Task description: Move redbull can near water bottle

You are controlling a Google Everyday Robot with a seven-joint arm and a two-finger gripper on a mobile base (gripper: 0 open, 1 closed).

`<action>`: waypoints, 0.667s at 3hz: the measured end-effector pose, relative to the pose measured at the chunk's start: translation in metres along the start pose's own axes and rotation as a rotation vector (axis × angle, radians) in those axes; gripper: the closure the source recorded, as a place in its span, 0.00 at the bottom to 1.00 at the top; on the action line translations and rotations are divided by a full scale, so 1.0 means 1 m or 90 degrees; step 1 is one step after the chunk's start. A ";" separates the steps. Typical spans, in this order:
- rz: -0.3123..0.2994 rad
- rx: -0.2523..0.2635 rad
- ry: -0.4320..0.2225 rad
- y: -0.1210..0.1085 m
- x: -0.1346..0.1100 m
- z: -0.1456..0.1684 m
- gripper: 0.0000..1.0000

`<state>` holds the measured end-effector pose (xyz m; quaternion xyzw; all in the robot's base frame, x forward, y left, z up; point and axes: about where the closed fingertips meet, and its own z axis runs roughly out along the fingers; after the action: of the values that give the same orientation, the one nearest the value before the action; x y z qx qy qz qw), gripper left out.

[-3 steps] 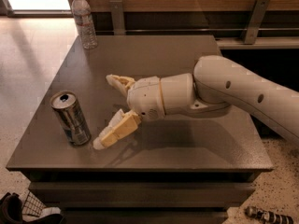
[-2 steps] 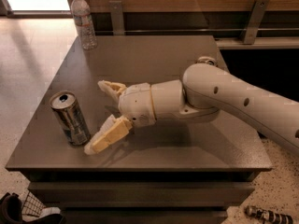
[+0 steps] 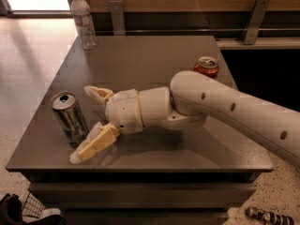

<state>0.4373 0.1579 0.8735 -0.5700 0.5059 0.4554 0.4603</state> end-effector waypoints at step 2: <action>-0.004 -0.006 -0.012 0.007 -0.008 0.012 0.26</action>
Offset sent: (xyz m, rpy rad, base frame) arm -0.0058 0.0090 0.0034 0.0164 -0.0009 0.0054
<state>0.4289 0.1704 0.8785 -0.5692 0.4979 0.4616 0.4637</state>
